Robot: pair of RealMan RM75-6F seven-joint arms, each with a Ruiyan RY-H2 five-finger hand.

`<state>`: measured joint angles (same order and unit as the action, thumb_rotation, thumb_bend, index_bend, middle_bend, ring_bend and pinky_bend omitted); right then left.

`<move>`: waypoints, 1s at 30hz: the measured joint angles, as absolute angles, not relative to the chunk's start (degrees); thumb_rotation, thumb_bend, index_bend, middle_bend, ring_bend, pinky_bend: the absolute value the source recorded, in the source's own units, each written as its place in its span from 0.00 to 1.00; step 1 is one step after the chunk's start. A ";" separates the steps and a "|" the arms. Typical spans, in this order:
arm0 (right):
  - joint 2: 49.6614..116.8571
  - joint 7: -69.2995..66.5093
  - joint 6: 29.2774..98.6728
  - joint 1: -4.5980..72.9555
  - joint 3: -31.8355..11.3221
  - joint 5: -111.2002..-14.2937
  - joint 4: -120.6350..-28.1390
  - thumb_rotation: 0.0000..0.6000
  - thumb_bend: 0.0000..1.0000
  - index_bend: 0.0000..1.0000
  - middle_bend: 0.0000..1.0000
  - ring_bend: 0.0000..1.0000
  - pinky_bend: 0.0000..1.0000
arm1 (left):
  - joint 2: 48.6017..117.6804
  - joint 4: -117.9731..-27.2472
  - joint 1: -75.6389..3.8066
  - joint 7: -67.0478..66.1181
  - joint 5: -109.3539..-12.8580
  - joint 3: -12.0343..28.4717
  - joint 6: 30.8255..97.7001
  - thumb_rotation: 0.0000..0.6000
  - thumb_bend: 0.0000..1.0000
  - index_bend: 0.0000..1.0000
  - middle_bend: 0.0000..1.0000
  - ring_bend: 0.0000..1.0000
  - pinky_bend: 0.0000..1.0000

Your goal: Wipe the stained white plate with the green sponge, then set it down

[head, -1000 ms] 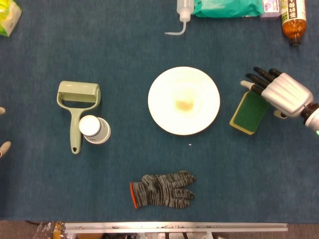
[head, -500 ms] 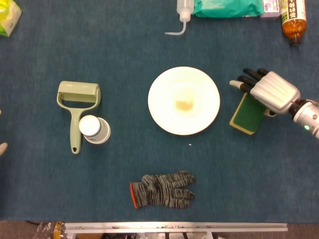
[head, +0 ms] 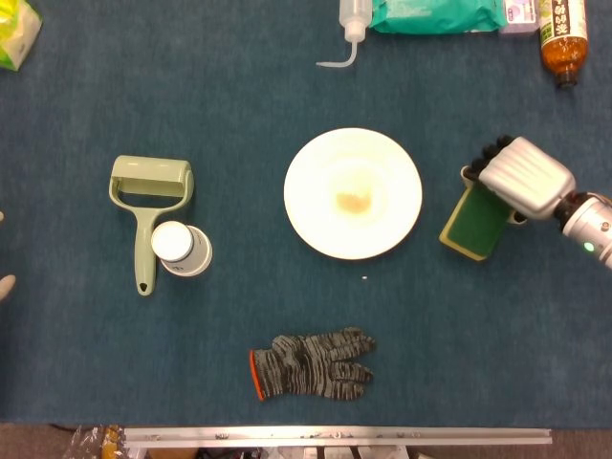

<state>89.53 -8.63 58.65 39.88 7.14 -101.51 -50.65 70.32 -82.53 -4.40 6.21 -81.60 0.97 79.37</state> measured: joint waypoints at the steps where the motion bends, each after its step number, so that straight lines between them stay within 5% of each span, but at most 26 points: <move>1: 89.53 -8.62 58.93 39.82 7.15 -101.49 -50.60 1.00 0.00 0.51 0.58 0.44 0.41 | 70.35 -82.52 -4.42 6.20 -81.58 0.98 79.31 1.00 0.15 0.30 0.00 0.07 0.34; 18: 83.73 -2.17 62.39 38.68 4.27 -98.20 -61.08 1.00 0.00 0.54 0.61 0.47 0.42 | 70.13 -83.33 -4.57 5.29 -81.77 1.22 79.45 1.00 0.15 0.30 0.00 0.07 0.34; 30: 82.59 5.41 55.88 41.63 -2.07 -90.48 -66.14 1.00 0.00 0.54 0.62 0.48 0.42 | 69.93 -83.57 -4.99 5.29 -82.18 1.18 79.01 1.00 0.15 0.30 0.00 0.07 0.34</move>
